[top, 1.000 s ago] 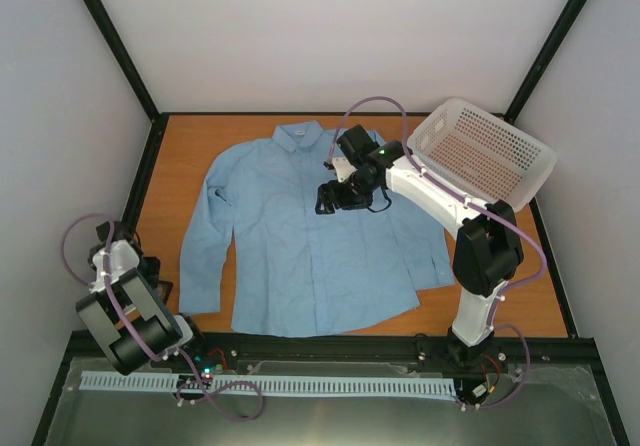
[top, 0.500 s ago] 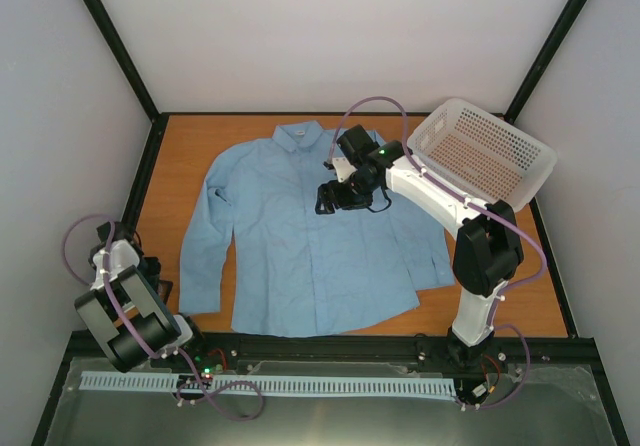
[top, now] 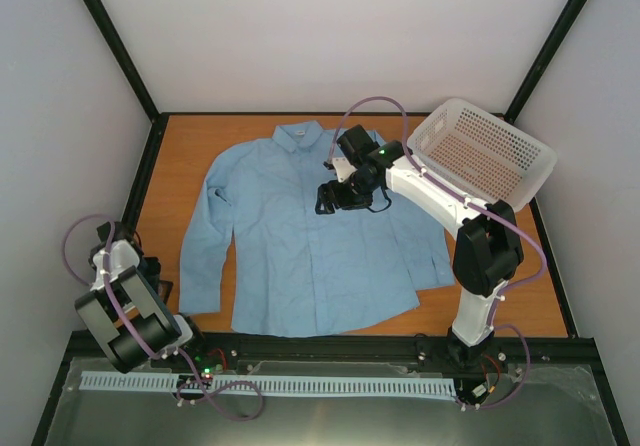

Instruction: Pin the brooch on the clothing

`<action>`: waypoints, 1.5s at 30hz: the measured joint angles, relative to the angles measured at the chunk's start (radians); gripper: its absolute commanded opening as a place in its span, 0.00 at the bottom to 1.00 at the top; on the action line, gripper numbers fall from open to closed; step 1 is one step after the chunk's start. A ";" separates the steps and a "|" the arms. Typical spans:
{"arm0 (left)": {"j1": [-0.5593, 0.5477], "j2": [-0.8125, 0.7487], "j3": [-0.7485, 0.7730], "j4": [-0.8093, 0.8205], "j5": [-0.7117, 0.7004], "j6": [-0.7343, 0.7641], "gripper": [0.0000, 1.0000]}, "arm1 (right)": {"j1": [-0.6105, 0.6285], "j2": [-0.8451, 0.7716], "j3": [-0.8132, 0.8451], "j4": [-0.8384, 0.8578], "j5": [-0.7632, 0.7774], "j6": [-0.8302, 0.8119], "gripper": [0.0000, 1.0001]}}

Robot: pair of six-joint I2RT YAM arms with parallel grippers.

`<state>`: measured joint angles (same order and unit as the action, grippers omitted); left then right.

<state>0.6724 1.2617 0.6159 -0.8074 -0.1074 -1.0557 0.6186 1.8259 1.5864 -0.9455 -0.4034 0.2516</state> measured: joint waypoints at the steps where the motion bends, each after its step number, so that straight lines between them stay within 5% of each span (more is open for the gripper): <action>1: 0.000 -0.002 0.000 -0.002 0.000 0.000 0.31 | 0.000 0.000 0.000 0.000 0.000 0.000 0.78; 17: 0.000 -0.095 0.015 -0.068 0.098 0.001 0.28 | 0.000 0.000 0.000 0.001 0.000 0.000 0.78; 29: -0.024 -0.209 0.061 -0.076 0.368 0.007 0.20 | 0.000 0.000 0.002 0.005 0.004 -0.004 0.78; 45: -0.422 -0.058 0.172 0.207 0.735 -0.010 0.18 | -0.044 -0.002 -0.049 0.098 -0.108 0.002 0.79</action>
<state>0.2504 1.2041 0.7883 -0.6006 0.6273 -1.0657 0.5747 1.8236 1.5372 -0.8474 -0.5114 0.2539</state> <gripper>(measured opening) 0.433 0.789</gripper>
